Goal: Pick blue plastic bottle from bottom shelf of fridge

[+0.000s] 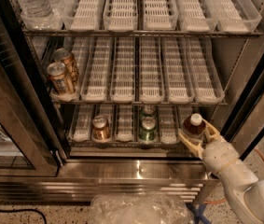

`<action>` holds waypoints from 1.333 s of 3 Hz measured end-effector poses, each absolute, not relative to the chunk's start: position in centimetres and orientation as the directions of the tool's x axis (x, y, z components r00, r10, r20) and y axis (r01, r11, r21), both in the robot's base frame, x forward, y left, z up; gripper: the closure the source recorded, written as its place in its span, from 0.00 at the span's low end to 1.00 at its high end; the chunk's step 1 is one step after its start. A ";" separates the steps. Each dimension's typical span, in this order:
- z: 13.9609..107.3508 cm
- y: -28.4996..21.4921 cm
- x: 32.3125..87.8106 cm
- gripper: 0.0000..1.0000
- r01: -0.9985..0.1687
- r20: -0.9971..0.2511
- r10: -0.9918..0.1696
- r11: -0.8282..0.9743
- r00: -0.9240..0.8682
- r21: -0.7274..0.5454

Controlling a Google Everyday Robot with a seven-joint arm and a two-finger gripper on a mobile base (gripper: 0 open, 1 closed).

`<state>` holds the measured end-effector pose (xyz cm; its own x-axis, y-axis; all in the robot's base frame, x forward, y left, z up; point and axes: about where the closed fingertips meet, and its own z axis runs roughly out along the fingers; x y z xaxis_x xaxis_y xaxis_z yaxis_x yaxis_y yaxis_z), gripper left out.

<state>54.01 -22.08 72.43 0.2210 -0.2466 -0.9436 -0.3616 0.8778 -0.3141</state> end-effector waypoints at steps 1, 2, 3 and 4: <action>72.4 -20.6 52.2 1.00 -0.509 -0.947 -0.268 0.799 0.176 -0.321; 73.2 -19.6 51.3 1.00 -0.643 -0.939 -0.322 0.695 0.121 -0.321; 75.7 -18.1 50.2 1.00 -0.754 -0.917 -0.383 0.570 0.107 -0.326; 77.8 -16.3 48.9 1.00 -0.840 -0.915 -0.389 0.457 0.106 -0.291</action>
Offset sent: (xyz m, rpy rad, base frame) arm -0.0665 0.0488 0.0519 -0.3182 0.2894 0.5620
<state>48.91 -16.29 77.76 0.1057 -0.3892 -0.9151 -0.8405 0.4569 -0.2914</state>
